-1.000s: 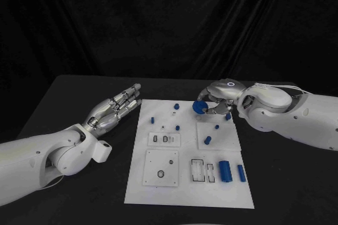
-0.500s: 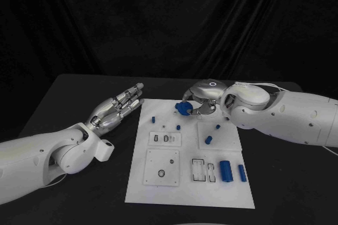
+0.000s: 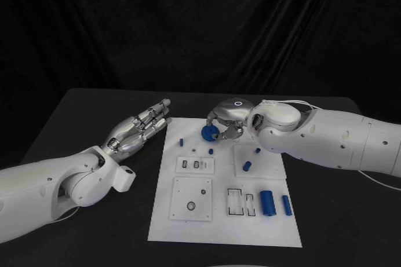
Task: Assemble the parts on the task board
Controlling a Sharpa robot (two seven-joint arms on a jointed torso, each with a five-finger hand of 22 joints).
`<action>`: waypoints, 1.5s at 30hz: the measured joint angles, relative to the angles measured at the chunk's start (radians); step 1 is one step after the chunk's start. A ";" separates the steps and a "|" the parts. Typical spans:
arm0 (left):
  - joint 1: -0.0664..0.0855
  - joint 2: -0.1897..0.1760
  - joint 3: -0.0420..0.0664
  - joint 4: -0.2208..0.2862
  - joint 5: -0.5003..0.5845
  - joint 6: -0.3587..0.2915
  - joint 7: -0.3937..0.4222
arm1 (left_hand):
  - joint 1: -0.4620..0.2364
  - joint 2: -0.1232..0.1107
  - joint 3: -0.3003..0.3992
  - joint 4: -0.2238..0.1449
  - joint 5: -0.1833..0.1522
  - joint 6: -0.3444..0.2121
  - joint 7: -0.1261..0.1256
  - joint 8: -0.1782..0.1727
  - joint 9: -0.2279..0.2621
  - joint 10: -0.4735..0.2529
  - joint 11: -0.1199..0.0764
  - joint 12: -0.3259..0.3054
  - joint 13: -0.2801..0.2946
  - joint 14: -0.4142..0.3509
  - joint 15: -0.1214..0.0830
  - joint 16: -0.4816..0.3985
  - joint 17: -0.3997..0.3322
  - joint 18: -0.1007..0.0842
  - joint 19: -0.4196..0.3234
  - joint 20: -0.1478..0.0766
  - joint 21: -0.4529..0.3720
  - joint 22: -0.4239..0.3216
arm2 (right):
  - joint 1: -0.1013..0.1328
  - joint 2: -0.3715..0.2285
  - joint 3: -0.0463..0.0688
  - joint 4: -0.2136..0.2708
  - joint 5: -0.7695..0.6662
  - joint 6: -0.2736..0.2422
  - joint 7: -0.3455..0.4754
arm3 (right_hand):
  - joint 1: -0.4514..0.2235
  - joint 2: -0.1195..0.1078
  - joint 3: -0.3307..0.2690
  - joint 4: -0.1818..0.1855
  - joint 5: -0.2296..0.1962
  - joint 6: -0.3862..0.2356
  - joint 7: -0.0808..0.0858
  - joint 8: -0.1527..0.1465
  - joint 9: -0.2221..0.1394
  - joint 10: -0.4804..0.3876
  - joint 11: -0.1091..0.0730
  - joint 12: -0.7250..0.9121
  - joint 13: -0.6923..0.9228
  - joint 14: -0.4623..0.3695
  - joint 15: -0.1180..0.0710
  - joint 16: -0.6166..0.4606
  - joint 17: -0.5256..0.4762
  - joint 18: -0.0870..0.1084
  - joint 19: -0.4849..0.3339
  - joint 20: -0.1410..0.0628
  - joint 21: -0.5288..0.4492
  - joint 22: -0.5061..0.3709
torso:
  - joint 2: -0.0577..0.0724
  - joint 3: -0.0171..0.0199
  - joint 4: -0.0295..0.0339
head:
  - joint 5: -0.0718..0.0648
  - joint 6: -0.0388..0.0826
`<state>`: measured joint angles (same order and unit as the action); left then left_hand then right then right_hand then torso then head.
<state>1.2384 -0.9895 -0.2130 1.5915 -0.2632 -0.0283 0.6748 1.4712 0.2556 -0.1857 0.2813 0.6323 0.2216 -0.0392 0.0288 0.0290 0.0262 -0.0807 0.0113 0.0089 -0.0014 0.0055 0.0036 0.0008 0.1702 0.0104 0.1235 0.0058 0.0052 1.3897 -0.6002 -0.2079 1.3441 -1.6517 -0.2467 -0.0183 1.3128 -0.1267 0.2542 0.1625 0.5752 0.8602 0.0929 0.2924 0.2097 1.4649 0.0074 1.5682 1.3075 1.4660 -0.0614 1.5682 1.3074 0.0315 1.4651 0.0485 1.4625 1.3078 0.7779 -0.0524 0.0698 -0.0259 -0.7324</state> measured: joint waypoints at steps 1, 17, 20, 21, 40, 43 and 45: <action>0.000 0.000 0.000 0.000 0.000 0.000 0.000 | 0.000 0.000 0.000 0.000 0.000 0.000 0.000 0.000 0.000 0.000 0.000 0.000 0.000 0.000 0.000 0.000 0.000 0.000 0.001 0.001 0.000 0.000 | -0.001 0.003 0.000 -0.003 0.000 0.001 0.001 | 0.000 0.000 0.000 0.000 0.000 0.000 0.000 0.000 0.000 0.000 0.000 0.000 0.000 0.000 0.000 0.000 0.000 0.000 0.000 0.000 0.000 0.000 | 0.000 0.0000 0.0000 | 0.000 -0.001; 0.000 0.002 0.000 -0.001 0.000 0.003 -0.001 | 0.000 0.000 0.000 0.000 0.000 0.000 0.000 0.000 0.000 0.000 0.000 0.000 0.000 0.000 0.000 0.000 0.000 0.000 0.002 0.002 0.000 0.000 | -0.001 0.024 0.001 -0.021 0.002 0.012 0.006 | -0.002 -0.002 0.025 -0.005 -0.019 -0.055 0.014 0.031 0.022 0.004 0.004 0.000 0.000 -0.001 0.006 0.000 0.000 0.000 0.000 0.007 -0.018 0.000 | 0.000 0.0002 -0.0005 | -0.005 -0.003; 0.000 0.002 0.000 -0.002 0.000 0.004 -0.001 | 0.000 0.000 0.000 0.000 0.000 0.000 0.000 0.000 0.000 0.000 0.000 0.000 0.000 0.000 0.000 0.000 0.000 0.000 0.002 0.002 0.000 0.000 | -0.002 0.027 0.001 -0.023 0.002 0.017 0.007 | -0.004 0.000 0.028 -0.008 -0.024 -0.078 0.014 0.001 0.134 0.004 0.004 0.000 0.000 -0.001 0.006 0.000 0.000 0.000 0.000 0.007 -0.028 0.000 | 0.000 0.0002 -0.0005 | -0.006 -0.003; 0.000 0.003 0.000 -0.002 0.000 0.004 -0.002 | 0.000 0.000 0.000 0.000 0.000 0.000 0.000 0.000 0.000 0.000 0.000 0.000 0.000 0.000 0.000 0.000 0.000 0.000 0.002 0.002 0.000 0.000 | -0.003 0.027 0.000 -0.023 0.002 0.019 0.007 | -0.007 0.002 0.028 -0.008 -0.027 -0.082 0.014 -0.007 0.144 0.004 0.004 0.000 0.000 -0.001 0.006 0.000 0.000 0.000 0.000 0.007 -0.030 0.000 | 0.000 0.0002 -0.0005 | -0.006 -0.003; 0.000 0.005 0.000 -0.005 0.000 0.007 -0.003 | 0.000 0.000 0.006 0.000 0.000 0.000 0.000 0.000 0.000 0.000 0.000 0.000 0.000 0.004 0.004 0.000 0.001 0.000 0.002 0.002 0.000 0.000 | -0.003 0.022 0.000 -0.024 0.002 0.031 0.012 | -0.024 0.009 0.042 -0.023 -0.096 -0.377 -0.013 -0.187 -0.017 0.004 -0.011 0.000 0.001 -0.001 -0.001 -0.040 0.000 0.016 -0.020 0.002 -0.085 0.000 | 0.000 0.0003 -0.0006 | -0.002 -0.003; 0.000 0.005 0.000 -0.005 0.000 0.008 -0.003 | 0.000 0.000 0.006 0.000 0.000 0.000 0.000 0.000 0.000 0.000 0.000 0.000 0.000 0.004 0.004 0.000 0.001 0.000 0.002 0.002 0.000 0.000 | -0.003 0.011 0.000 -0.020 0.002 0.023 0.017 | -0.024 0.008 0.042 -0.023 -0.096 -0.377 -0.013 -0.187 -0.018 0.004 -0.011 0.000 0.000 -0.001 -0.001 -0.040 0.000 0.016 -0.020 0.002 -0.085 0.000 | 0.000 0.0003 -0.0005 | -0.002 -0.003; 0.000 0.004 0.000 -0.006 0.000 0.008 -0.003 | 0.000 0.000 0.006 0.000 0.000 0.000 0.000 0.000 0.000 0.000 0.000 0.000 0.000 0.004 0.004 0.000 0.001 0.000 0.002 0.002 0.000 0.000 | -0.003 -0.006 0.000 -0.009 0.002 0.008 0.023 | -0.024 0.009 0.042 -0.023 -0.096 -0.367 -0.013 -0.187 -0.018 0.004 -0.011 0.000 0.000 -0.001 -0.001 -0.040 0.000 0.016 -0.020 0.001 -0.085 0.000 | 0.000 0.0003 -0.0005 | -0.001 -0.001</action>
<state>1.2384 -0.9857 -0.2130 1.5859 -0.2633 -0.0204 0.6719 1.4712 0.2556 -0.1800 0.2813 0.6322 0.2216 -0.0392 0.0288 0.0290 0.0261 -0.0808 0.0113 0.0089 0.0023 0.0091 0.0036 0.0014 0.1703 0.0119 0.1250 0.0058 0.0051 1.3869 -0.6061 -0.2077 1.3347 -1.6497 -0.2386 0.0049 1.2888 -0.1180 0.2964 0.1391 0.4793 0.4931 0.0802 0.1053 0.1921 1.4686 -0.0038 1.5682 1.3079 1.4651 -0.0625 1.5285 1.3073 0.0474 1.4455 0.0499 1.3774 1.3074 0.7775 -0.0522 0.0693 -0.0267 -0.7337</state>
